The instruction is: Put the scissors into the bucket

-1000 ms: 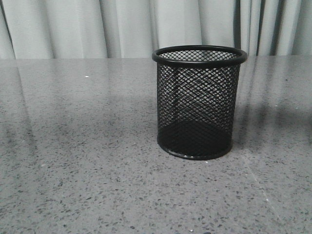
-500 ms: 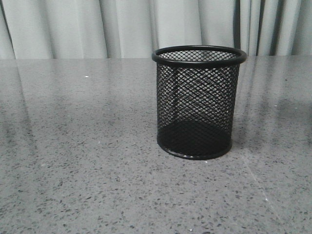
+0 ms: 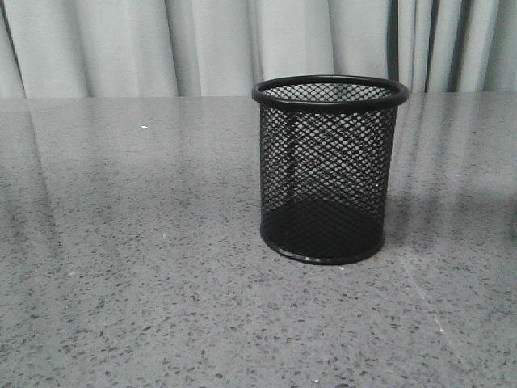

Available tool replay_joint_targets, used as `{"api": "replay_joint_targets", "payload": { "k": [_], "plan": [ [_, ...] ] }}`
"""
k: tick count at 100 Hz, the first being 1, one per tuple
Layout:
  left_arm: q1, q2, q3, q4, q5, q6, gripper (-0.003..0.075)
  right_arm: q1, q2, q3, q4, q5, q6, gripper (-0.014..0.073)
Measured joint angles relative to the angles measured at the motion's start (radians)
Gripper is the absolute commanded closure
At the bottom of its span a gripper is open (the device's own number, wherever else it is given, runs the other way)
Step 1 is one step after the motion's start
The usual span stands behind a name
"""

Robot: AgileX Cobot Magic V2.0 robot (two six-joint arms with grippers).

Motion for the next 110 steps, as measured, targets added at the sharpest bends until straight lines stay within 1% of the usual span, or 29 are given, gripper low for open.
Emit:
{"api": "replay_joint_targets", "payload": {
  "k": [24, 50, 74, 98, 110],
  "plan": [
    [0.0, 0.0, 0.0, -0.014, 0.0, 0.0, 0.0281, 0.073, -0.041, 0.088, -0.021, 0.0, 0.074, 0.0637],
    [0.0, 0.0, 0.0, -0.014, 0.0, 0.0, 0.0281, 0.09, -0.043, 0.202, -0.031, 0.0, 0.102, 0.0637],
    [0.0, 0.0, 0.0, -0.022, 0.0, 0.0, 0.0281, 0.09, -0.03, 0.205, -0.035, 0.0, 0.109, 0.0637],
    [0.0, 0.0, 0.0, -0.028, 0.0, 0.0, 0.0281, 0.09, 0.076, 0.205, -0.037, 0.0, 0.109, 0.0637],
    [0.0, 0.0, 0.0, -0.028, 0.0, 0.0, 0.0281, 0.09, 0.112, 0.179, -0.038, -0.002, 0.102, 0.0638]
  ]
}}
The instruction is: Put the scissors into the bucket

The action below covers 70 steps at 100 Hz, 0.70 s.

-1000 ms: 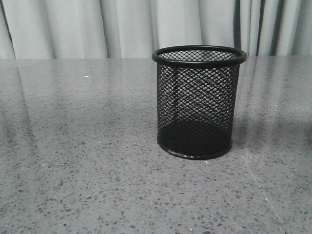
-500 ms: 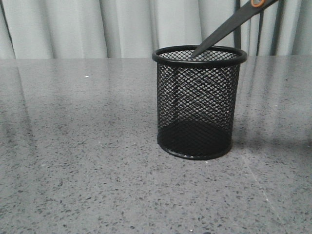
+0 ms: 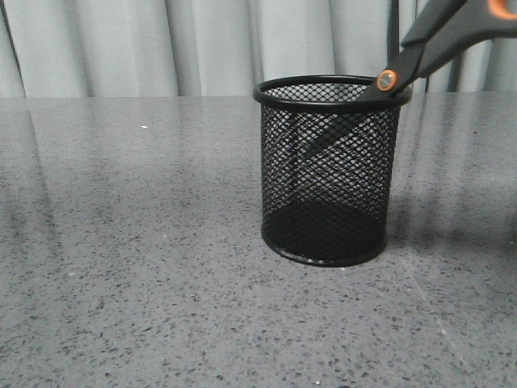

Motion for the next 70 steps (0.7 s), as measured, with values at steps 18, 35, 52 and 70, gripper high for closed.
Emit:
{"api": "replay_joint_targets", "payload": {
  "k": [18, 35, 52, 70],
  "plan": [
    [0.0, 0.0, 0.0, -0.002, 0.0, 0.0, 0.0281, 0.0, 0.03, -0.038, -0.002, -0.001, -0.007, 0.0638],
    [0.0, 0.0, 0.0, -0.002, 0.0, 0.0, 0.0281, 0.0, 0.062, -0.043, -0.002, -0.002, -0.009, 0.0638],
    [0.0, 0.0, 0.0, -0.002, 0.0, 0.0, 0.0281, 0.0, 0.078, -0.043, -0.004, -0.002, -0.015, 0.0638],
    [0.0, 0.0, 0.0, -0.002, 0.0, 0.0, 0.0281, 0.0, 0.08, -0.043, -0.005, -0.004, -0.02, 0.0615]
  ]
}}
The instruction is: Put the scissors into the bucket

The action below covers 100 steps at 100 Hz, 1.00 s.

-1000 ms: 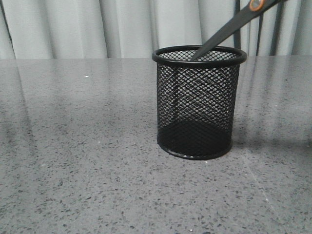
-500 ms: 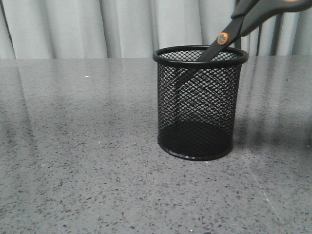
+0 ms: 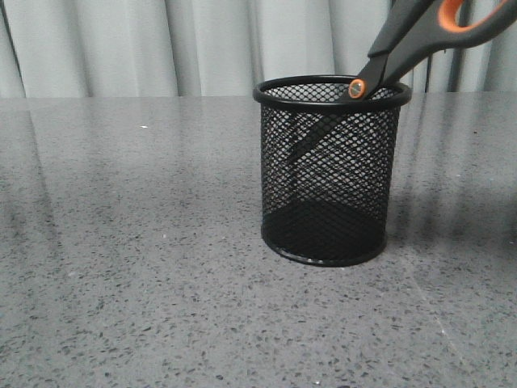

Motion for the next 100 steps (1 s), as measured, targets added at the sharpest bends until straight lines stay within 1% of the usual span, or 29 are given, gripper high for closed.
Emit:
{"api": "replay_joint_targets", "payload": {
  "k": [10, 27, 40, 60, 93, 100],
  "plan": [
    [0.0, 0.0, 0.0, 0.0, 0.0, 0.0, 0.0281, 0.0, 0.0, -0.002, 0.0, 0.0, 0.0, 0.0543],
    [0.0, 0.0, 0.0, 0.0, 0.0, 0.0, 0.0281, 0.0, 0.0, -0.002, 0.0, 0.0, 0.0, 0.0385],
    [0.0, 0.0, 0.0, 0.0, 0.0, 0.0, 0.0281, 0.0, 0.0, -0.006, 0.0, 0.0, -0.001, 0.0324],
    [0.0, 0.0, 0.0, 0.0, 0.0, 0.0, 0.0281, 0.0, 0.0, -0.056, -0.006, 0.0, -0.002, 0.0319],
    [0.0, 0.0, 0.0, 0.0, 0.0, 0.0, 0.0281, 0.0, 0.0, -0.194, -0.114, 0.0, -0.004, 0.032],
    [0.0, 0.0, 0.0, 0.0, 0.0, 0.0, 0.0281, 0.0, -0.004, -0.217, -0.136, 0.0, -0.004, 0.0339]
  ]
}}
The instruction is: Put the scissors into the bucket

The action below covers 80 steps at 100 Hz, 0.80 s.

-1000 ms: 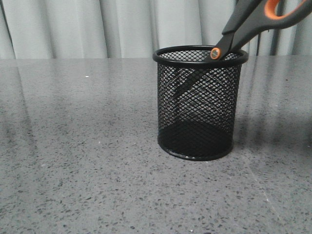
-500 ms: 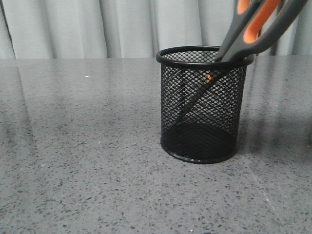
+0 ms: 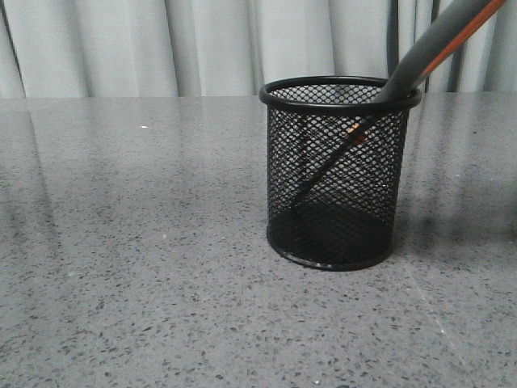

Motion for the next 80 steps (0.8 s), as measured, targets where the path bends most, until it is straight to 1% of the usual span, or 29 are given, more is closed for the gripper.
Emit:
{"api": "replay_joint_targets", "payload": {
  "k": [5, 11, 16, 20, 24, 26, 30, 34, 35, 37, 38, 39, 48, 64, 71, 80],
  "plan": [
    [0.0, 0.0, 0.0, 0.0, 0.0, 0.0, 0.0281, 0.0, -0.008, -0.008, -0.013, 0.0, 0.0, 0.0368],
    [0.0, 0.0, 0.0, 0.0, 0.0, -0.002, 0.0284, 0.0, -0.022, -0.012, -0.031, 0.002, 0.0, 0.0435],
    [0.0, 0.0, 0.0, 0.0, 0.0, -0.009, 0.0311, 0.0, -0.035, -0.013, -0.043, 0.002, 0.002, 0.0507],
    [0.0, 0.0, 0.0, 0.0, 0.0, -0.027, 0.0353, 0.0, -0.046, -0.013, -0.051, 0.002, 0.007, 0.0579],
    [0.0, 0.0, 0.0, 0.0, 0.0, -0.048, 0.041, 0.0, -0.062, -0.013, -0.06, -0.004, 0.009, 0.0652],
    [0.0, 0.0, 0.0, 0.0, 0.0, -0.06, 0.0446, 0.0, -0.071, -0.01, -0.06, -0.013, 0.011, 0.0669],
    [0.0, 0.0, 0.0, 0.0, 0.0, -0.083, 0.0517, 0.0, -0.091, -0.002, -0.073, -0.034, 0.016, 0.0655],
    [0.0, 0.0, 0.0, 0.0, 0.0, -0.106, 0.0615, 0.0, -0.11, 0.008, -0.079, -0.06, 0.03, 0.0641],
    [0.0, 0.0, 0.0, 0.0, 0.0, -0.11, 0.065, 0.0, -0.117, 0.013, -0.084, -0.071, 0.036, 0.064],
    [0.0, 0.0, 0.0, 0.0, 0.0, -0.123, 0.0686, 0.0, -0.13, 0.021, -0.087, -0.088, 0.042, 0.0638],
    [0.0, 0.0, 0.0, 0.0, 0.0, -0.127, 0.0722, 0.0, -0.134, 0.024, -0.089, -0.093, 0.045, 0.0638],
    [0.0, 0.0, 0.0, 0.0, 0.0, -0.135, 0.0741, 0.0, -0.142, 0.031, -0.091, -0.099, 0.047, 0.0638],
    [0.0, 0.0, 0.0, 0.0, 0.0, -0.193, 0.074, 0.0, -0.198, 0.079, -0.118, -0.176, 0.08, 0.0638],
    [0.0, -0.017, 0.015, -0.001, -0.003, -0.275, 0.074, 0.0, -0.333, 0.227, -0.209, -0.314, 0.16, 0.0638],
    [0.0, -0.05, 0.054, -0.002, -0.043, -0.303, 0.074, 0.0, -0.402, 0.304, -0.246, -0.382, 0.195, 0.0638],
    [0.0, -0.114, 0.139, -0.004, -0.146, -0.329, 0.074, 0.0, -0.487, 0.4, -0.268, -0.464, 0.22, 0.0638]
  ]
}}
